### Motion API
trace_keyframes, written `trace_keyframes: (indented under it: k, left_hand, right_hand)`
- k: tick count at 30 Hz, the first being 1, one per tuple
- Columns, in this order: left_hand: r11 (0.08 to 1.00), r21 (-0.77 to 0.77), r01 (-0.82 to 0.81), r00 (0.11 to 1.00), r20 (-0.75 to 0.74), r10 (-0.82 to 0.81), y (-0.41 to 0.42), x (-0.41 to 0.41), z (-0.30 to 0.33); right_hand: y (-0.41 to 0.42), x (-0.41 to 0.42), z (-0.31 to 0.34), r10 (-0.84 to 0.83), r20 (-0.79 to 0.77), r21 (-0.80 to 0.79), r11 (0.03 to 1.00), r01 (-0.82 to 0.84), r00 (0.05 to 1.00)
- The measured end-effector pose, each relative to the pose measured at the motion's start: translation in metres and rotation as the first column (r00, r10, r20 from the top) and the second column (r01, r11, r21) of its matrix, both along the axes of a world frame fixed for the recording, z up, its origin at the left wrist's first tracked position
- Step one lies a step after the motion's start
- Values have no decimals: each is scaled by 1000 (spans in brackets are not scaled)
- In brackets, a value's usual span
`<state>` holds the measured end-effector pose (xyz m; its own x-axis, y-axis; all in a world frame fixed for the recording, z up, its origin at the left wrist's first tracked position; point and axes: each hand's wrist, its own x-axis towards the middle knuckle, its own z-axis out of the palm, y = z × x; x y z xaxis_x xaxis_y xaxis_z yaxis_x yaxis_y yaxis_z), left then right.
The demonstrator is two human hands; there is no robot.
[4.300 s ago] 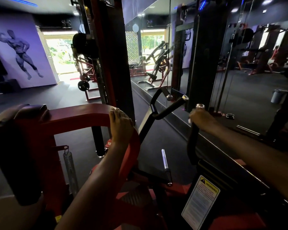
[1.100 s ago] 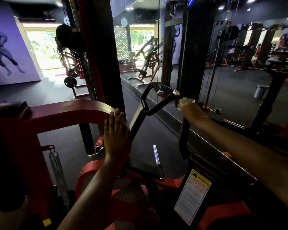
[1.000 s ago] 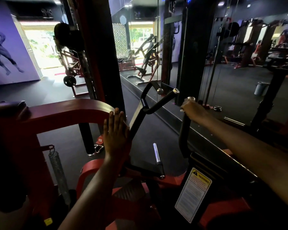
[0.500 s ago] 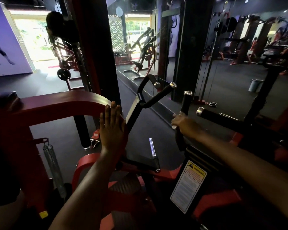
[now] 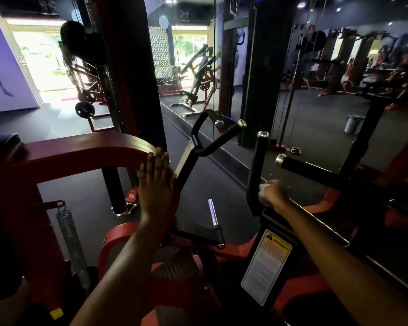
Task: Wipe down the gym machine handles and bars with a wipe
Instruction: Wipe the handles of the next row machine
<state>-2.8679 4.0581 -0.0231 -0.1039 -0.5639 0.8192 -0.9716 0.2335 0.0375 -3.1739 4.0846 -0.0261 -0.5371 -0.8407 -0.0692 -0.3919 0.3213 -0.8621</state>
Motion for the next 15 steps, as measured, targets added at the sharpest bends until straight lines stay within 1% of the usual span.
trace_keyframes:
  k: [1, 2, 3, 5, 6, 7, 8, 9, 10, 11, 12, 13, 14, 15]
  left_hand:
    - [1000, 2, 0, 1000, 2, 0, 0, 0, 0]
    - [1000, 5, 4, 1000, 0, -4, -1, 0, -1]
    - [1000, 8, 7, 1000, -2, -7, -1, 0, -1]
    - [1000, 10, 2, 1000, -2, -2, -2, 0, -1]
    - [1000, 11, -3, 1000, 0, 3, -2, -1, -1]
    - [1000, 16, -11, 1000, 3, 11, -2, -1, -2]
    - [1000, 19, -20, 1000, 6, 20, -2, -1, -3]
    - [999, 22, -27, 1000, 8, 27, -2, -2, -3]
    - [999, 23, -30, 1000, 7, 30, -3, -2, -4]
    - [999, 25, -30, 1000, 3, 29, -3, -2, -5]
    - [999, 23, -25, 1000, -1, 25, -3, -2, -5]
    - [1000, 22, -21, 1000, -4, 21, -3, -2, -6]
    - [1000, 19, -17, 1000, -7, 17, -3, -2, -6]
    - [1000, 18, -12, 1000, -10, 13, -2, -3, -5]
  right_hand:
    - [-6, 2, 0, 66, 144, 78, 994, -78, 987]
    - [-9, 0, -4, 179, 249, 108, 972, -211, 952]
    - [-7, -5, -6, 290, 288, 118, 935, -335, 913]
    - [11, -17, -7, 426, 298, 180, 854, -489, 854]
    - [17, -24, -9, 459, 299, 250, 808, -533, 837]
    - [21, -29, -11, 456, 289, 313, 786, -534, 841]
    - [17, -32, -13, 442, 266, 342, 788, -513, 857]
    - [11, -30, -11, 408, 246, 341, 813, -473, 879]
    - [-2, -29, -11, 341, 263, 298, 861, -412, 903]
    - [-17, -27, -8, 246, 308, 206, 926, -317, 919]
    - [-35, -26, -5, 151, 379, 109, 972, -206, 913]
    - [-49, -25, 1, 84, 487, 15, 994, -105, 869]
    - [-59, -24, 8, 70, 569, -82, 996, -28, 819]
    - [-61, -23, 15, 74, 613, -149, 989, 22, 787]
